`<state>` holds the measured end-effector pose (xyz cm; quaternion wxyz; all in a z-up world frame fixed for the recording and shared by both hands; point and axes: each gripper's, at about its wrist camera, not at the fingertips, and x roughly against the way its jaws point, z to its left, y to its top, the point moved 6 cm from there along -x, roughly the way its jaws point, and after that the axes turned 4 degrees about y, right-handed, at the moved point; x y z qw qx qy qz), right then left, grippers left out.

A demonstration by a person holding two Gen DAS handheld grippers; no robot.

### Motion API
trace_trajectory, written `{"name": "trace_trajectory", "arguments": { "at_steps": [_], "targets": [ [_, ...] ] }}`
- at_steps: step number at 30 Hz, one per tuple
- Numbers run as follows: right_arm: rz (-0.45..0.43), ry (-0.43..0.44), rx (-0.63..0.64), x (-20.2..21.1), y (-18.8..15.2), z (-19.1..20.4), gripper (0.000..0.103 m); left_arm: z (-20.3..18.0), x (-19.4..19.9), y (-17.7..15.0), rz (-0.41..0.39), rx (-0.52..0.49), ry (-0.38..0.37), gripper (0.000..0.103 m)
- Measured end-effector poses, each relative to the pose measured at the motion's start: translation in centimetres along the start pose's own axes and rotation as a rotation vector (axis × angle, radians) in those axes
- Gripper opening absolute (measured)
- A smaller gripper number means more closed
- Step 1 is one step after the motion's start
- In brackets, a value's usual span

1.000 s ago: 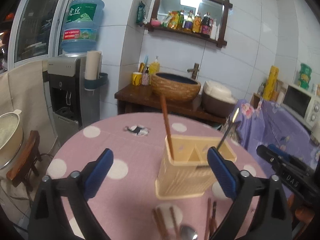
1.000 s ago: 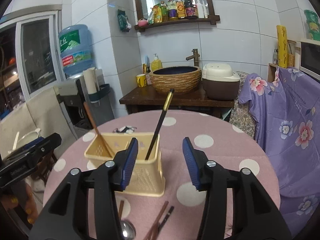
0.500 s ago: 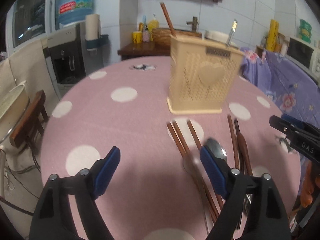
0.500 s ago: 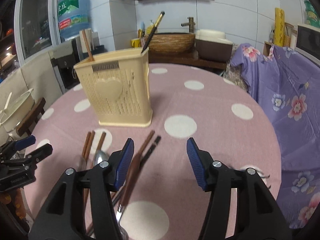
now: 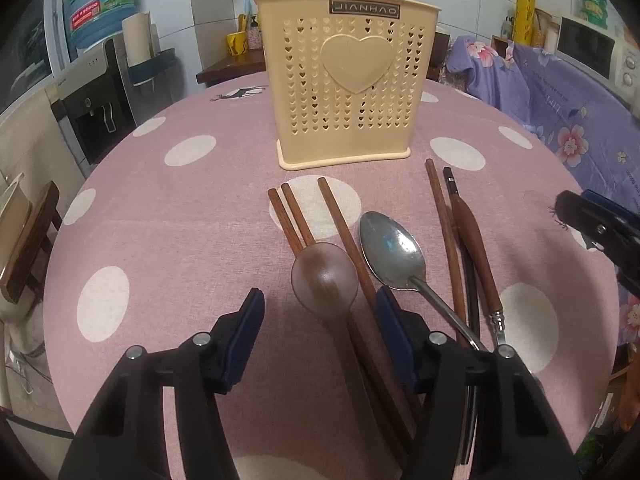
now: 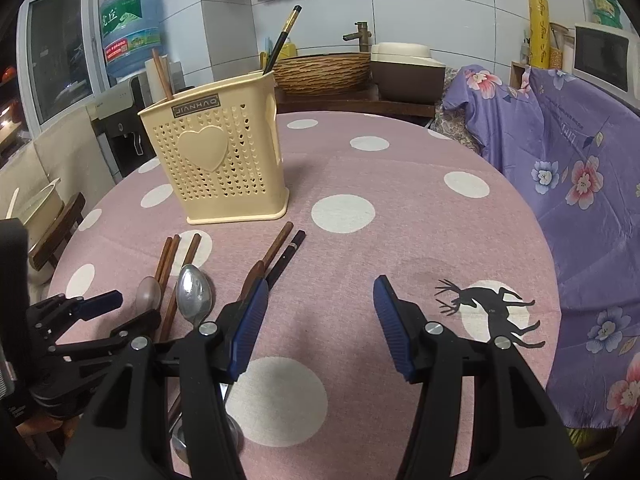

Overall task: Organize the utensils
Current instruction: 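Move both tools back to the loose utensils on the table, then grasp the metal spoon with the left gripper while the right grasps the wooden-handled spoon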

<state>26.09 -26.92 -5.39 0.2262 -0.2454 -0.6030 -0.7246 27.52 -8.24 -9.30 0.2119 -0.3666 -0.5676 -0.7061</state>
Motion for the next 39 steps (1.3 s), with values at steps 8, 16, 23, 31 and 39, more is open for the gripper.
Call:
{"name": "trace_trajectory", "arguments": {
  "at_steps": [8, 16, 23, 31, 39],
  "targets": [
    [0.015, 0.011, -0.009, -0.2, -0.3, 0.1, 0.055, -0.1, -0.9, 0.7, 0.012, 0.008, 0.016, 0.046],
    [0.029, 0.012, -0.008, -0.5, -0.5, 0.4, 0.055, -0.2, -1.3, 1.1, 0.019, 0.013, 0.014, 0.037],
    [0.072, 0.036, -0.006, -1.7, -0.4, 1.1, 0.055, 0.2, -0.3, 1.7, -0.018, 0.035, 0.002, 0.036],
    [0.196, 0.073, 0.013, -5.2, -0.9, 3.9, 0.048, 2.0, 2.6, 3.7, -0.112, 0.081, 0.0, 0.036],
    [0.251, 0.037, -0.042, -8.1, -0.9, 4.3, 0.035, 3.4, 4.5, 5.1, -0.188, 0.121, 0.01, 0.036]
  ]
}}
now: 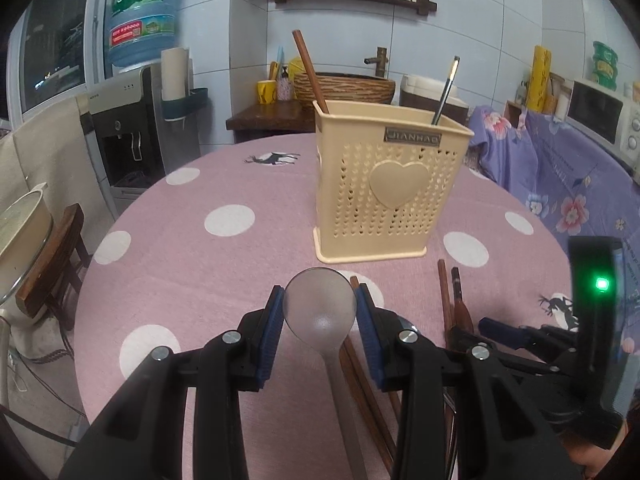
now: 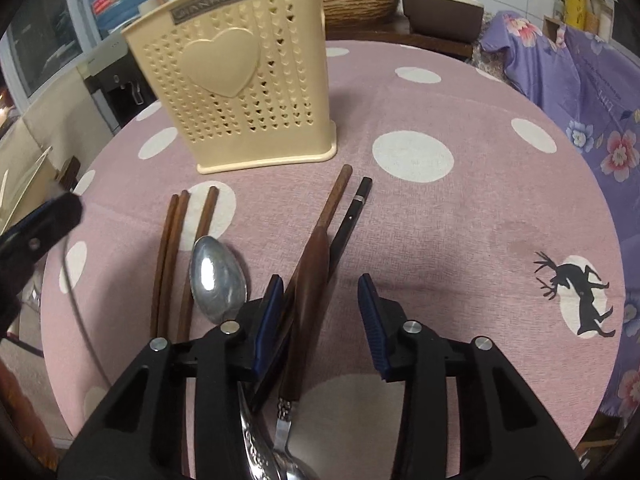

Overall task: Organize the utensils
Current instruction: 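Grasp the metal spoon with the left gripper while the right grasps the wooden-handled spoon, then lift both spoons and carry them over the utensil holder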

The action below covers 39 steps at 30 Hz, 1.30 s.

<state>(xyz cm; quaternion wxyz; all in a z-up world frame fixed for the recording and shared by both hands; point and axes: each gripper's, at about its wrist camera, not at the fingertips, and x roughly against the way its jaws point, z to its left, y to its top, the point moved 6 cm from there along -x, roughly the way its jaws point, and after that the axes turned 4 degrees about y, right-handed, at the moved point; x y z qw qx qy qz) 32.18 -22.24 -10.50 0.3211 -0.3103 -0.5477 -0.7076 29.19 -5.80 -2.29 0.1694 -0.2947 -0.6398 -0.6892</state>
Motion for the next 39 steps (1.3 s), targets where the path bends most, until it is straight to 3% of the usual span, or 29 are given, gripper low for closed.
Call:
{"name": "trace_trajectory", "arguments": {
  "at_steps": [4, 8, 18, 39],
  "targets": [
    [0.006, 0.001, -0.026, -0.6, 0.4, 0.0, 0.031, 0.2, 0.5, 0.5, -0.028, 0.007, 0.007, 0.036],
    [0.003, 0.017, -0.033, -0.5, 0.6, 0.2, 0.017, 0.4, 0.7, 0.9, -0.04, 0.019, 0.004, 0.036],
    [-0.038, 0.051, -0.096, 0.7, 1.2, -1.3, 0.017, 0.7, 1.2, 1.6, -0.07, 0.027, 0.005, 0.036],
    [-0.363, -0.036, -0.038, 11.4, 3.1, -4.0, 0.016, 1.5, 2.8, 2.9, -0.13, 0.035, 0.028, 0.036]
  ]
}}
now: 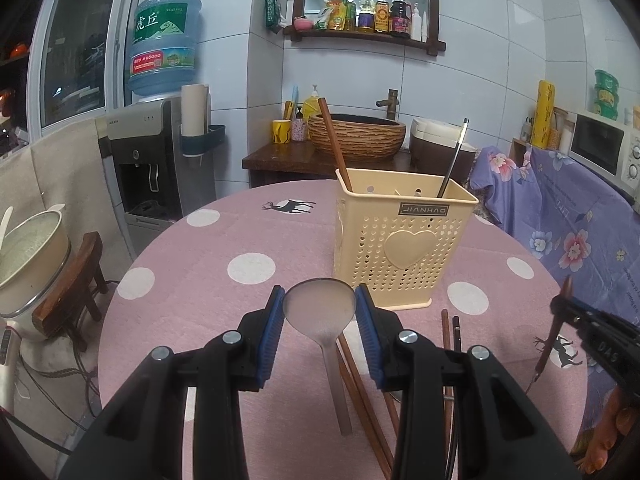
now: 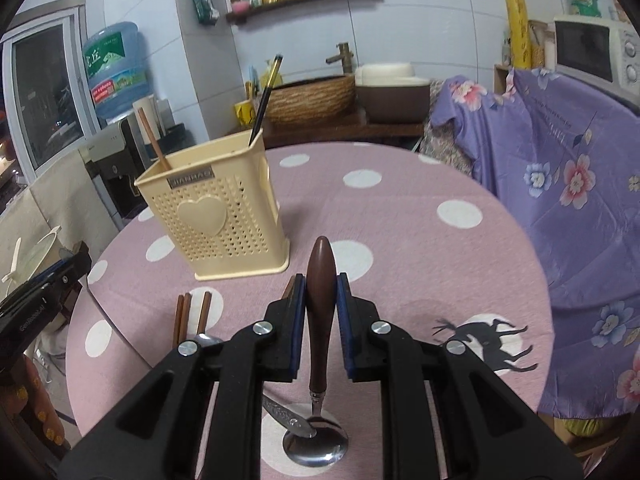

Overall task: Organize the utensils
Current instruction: 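Lift both spoons and carry them over the utensil holder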

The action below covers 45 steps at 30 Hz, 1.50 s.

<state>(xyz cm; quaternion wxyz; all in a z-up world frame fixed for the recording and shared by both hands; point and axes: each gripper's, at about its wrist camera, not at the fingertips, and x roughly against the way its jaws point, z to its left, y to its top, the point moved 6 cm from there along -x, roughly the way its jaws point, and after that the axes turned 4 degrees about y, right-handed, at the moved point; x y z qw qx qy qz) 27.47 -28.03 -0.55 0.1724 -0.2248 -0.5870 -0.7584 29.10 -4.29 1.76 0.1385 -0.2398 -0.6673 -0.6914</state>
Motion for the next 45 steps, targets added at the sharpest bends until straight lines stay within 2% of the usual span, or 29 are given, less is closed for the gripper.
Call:
{"name": "trace_trajectory", "arguments": {
  "at_steps": [10, 18, 24, 32, 36, 39, 45],
  "targets": [
    [-0.105, -0.077, 0.046, 2.5, 1.4, -0.6, 0.016, 0.4, 0.8, 0.5, -0.017, 0.009, 0.0, 0.036],
    [-0.106, 0.027, 0.061, 5.0, 1.1, 1.1, 0.016, 0.5, 0.8, 0.6, -0.019, 0.013, -0.003, 0.036],
    [-0.14, 0.04, 0.08, 6.1, 2.0, 2.1, 0.016, 0.3, 1.0, 0.8, -0.021, 0.012, -0.01, 0.036],
    [-0.115, 0.094, 0.078, 5.3, 3.7, 2.7, 0.016, -0.3, 1.3, 2.1, -0.03, 0.008, -0.047, 0.036],
    [-0.11, 0.13, 0.075, 4.9, 5.4, 3.3, 0.016, -0.8, 1.4, 3.9, -0.035, 0.016, -0.086, 0.036],
    [-0.116, 0.165, 0.072, 4.6, 7.8, 4.0, 0.016, -1.3, 1.9, 6.5, -0.063, 0.023, -0.122, 0.036],
    [-0.173, 0.191, 0.059, 3.8, 15.2, 5.8, 0.016, -2.0, 2.4, 13.8, -0.173, 0.044, -0.121, 0.036]
  ]
}}
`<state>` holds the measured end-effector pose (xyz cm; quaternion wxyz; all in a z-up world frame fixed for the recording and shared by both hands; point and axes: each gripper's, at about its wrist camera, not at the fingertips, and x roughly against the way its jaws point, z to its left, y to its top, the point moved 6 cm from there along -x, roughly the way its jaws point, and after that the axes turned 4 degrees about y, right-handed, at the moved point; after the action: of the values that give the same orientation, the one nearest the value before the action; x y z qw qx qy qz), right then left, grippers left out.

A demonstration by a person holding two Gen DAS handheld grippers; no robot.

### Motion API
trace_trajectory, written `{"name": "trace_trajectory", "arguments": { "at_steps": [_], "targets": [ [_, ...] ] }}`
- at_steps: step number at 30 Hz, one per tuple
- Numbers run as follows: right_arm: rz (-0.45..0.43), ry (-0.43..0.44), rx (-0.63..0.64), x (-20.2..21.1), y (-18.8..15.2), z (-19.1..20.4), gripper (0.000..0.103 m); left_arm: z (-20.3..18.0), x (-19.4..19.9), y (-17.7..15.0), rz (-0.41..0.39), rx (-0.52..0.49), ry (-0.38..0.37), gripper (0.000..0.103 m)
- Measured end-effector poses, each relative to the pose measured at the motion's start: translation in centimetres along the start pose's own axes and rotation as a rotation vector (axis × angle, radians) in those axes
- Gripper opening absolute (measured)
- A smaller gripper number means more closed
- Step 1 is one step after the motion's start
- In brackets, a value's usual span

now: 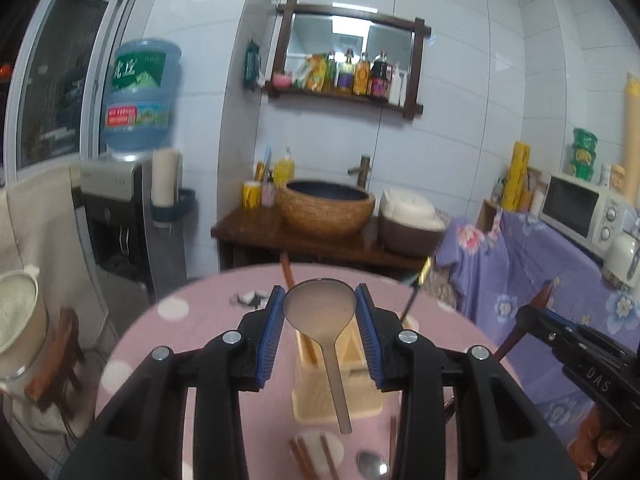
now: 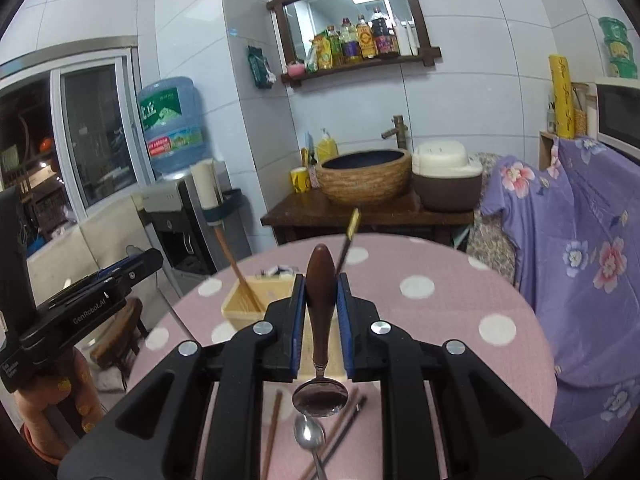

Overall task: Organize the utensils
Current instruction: 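Lift both spoons and carry them over the utensil holder, then lower both spoons into the holder and open both grippers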

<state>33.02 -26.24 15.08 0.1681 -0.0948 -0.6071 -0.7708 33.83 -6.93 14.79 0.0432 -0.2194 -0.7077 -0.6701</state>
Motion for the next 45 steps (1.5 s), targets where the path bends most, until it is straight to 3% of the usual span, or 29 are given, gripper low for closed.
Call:
{"name": "trace_trajectory", "arguments": {
  "at_steps": [4, 9, 21, 31, 39, 41, 43, 45],
  "targets": [
    [-0.053, -0.022, 0.008, -2.1, 4.3, 0.7, 0.016, -0.4, -2.3, 3.7, -0.037, 0.011, 0.036, 0.036],
    [-0.063, -0.045, 0.012, -5.3, 6.1, 1.1, 0.016, -1.0, -6.0, 4.3, -0.019, -0.006, 0.073, 0.036],
    [0.046, -0.057, 0.002, -10.7, 0.0, 0.0, 0.016, -0.8, -9.5, -1.4, 0.056, -0.038, 0.091, 0.036],
    [0.096, -0.054, -0.012, -11.7, -3.9, -0.6, 0.016, -0.5, -10.2, -5.6, 0.119, -0.053, 0.078, 0.036],
    [0.112, -0.056, -0.02, -12.1, -5.5, -1.2, 0.016, -0.4, -10.7, -7.0, 0.146, -0.071, 0.078, 0.036],
    [0.09, -0.059, -0.02, -11.7, -5.4, -1.3, 0.017, -0.3, -10.5, -7.0, 0.147, -0.059, 0.063, 0.038],
    [0.073, -0.063, -0.009, -11.1, -5.2, -1.3, 0.022, -0.1, -9.9, -6.8, 0.148, -0.043, 0.052, 0.052],
    [0.042, -0.053, -0.004, -10.1, -5.0, -1.1, 0.039, 0.2, -8.9, -6.7, 0.133, -0.032, 0.053, 0.063]
  ]
}}
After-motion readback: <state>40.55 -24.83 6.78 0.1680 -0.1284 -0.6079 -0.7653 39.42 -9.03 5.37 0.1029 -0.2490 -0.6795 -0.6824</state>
